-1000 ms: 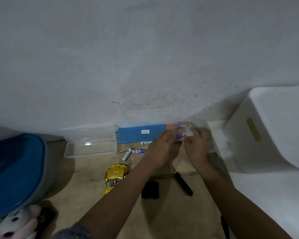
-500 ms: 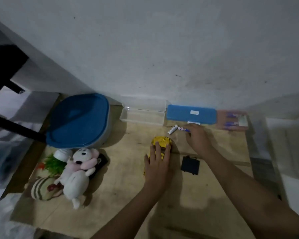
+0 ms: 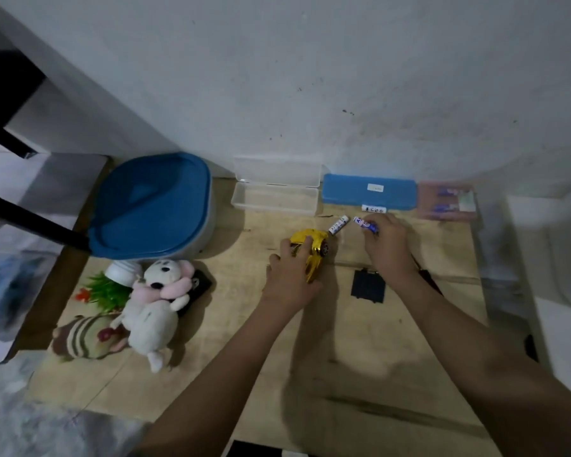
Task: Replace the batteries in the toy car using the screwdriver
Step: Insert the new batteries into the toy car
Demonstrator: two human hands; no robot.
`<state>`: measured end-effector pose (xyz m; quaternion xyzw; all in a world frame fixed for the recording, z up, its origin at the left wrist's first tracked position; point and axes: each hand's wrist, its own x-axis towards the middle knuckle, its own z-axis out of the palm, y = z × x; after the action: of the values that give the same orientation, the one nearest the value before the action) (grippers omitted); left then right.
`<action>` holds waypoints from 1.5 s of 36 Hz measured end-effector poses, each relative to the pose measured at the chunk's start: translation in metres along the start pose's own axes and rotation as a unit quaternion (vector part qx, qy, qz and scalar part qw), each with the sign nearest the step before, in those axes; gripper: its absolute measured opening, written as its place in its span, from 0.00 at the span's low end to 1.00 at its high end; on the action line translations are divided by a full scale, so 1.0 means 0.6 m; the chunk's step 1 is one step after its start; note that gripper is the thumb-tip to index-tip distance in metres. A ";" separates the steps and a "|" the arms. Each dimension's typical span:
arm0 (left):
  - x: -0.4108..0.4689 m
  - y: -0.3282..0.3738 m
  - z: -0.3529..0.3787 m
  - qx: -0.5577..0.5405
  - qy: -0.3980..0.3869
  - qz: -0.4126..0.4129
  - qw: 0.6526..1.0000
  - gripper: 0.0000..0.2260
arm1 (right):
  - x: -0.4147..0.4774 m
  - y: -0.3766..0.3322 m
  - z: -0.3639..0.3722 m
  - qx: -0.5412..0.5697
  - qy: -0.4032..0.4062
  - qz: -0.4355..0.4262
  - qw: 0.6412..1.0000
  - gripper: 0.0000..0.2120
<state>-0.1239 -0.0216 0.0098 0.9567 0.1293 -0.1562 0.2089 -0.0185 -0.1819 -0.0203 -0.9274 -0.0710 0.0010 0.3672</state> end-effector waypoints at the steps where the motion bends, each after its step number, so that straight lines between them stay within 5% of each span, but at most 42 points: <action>1: 0.001 -0.007 -0.005 -0.019 -0.001 -0.002 1.000 0.37 | -0.003 -0.004 -0.003 0.010 0.009 0.003 1.000 0.10; 9: -0.004 -0.064 -0.043 -0.079 0.041 -0.035 0.995 0.30 | -0.024 -0.051 -0.021 0.090 0.019 0.015 0.996 0.09; 14: -0.010 -0.099 -0.062 -0.236 0.031 -0.029 0.971 0.27 | -0.041 -0.105 -0.017 0.191 -0.015 0.046 0.980 0.08; 17: -0.016 -0.108 -0.084 -0.378 0.023 0.031 0.925 0.26 | -0.052 -0.141 -0.020 0.228 -0.066 0.052 0.970 0.06; 21: -0.025 -0.106 -0.124 -0.565 -0.057 0.059 0.821 0.27 | -0.056 -0.192 -0.032 0.226 -0.070 0.022 0.971 0.05; 30: -0.013 -0.080 -0.197 -0.659 -0.082 0.164 0.729 0.27 | -0.039 -0.280 -0.071 0.255 0.008 -0.039 0.966 0.07; 41: -0.034 -0.045 -0.268 -0.642 -0.091 0.246 0.721 0.30 | -0.043 -0.341 -0.103 0.343 0.183 -0.065 0.919 0.09; 54: -0.041 -0.039 -0.287 -0.632 -0.074 0.275 0.720 0.31 | -0.063 -0.363 -0.116 0.375 0.179 -0.046 0.908 0.06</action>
<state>-0.1115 0.0706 0.1589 0.5813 -0.0869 -0.0438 0.8079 -0.0807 -0.0776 0.1772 -0.7017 -0.0412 -0.1554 0.6941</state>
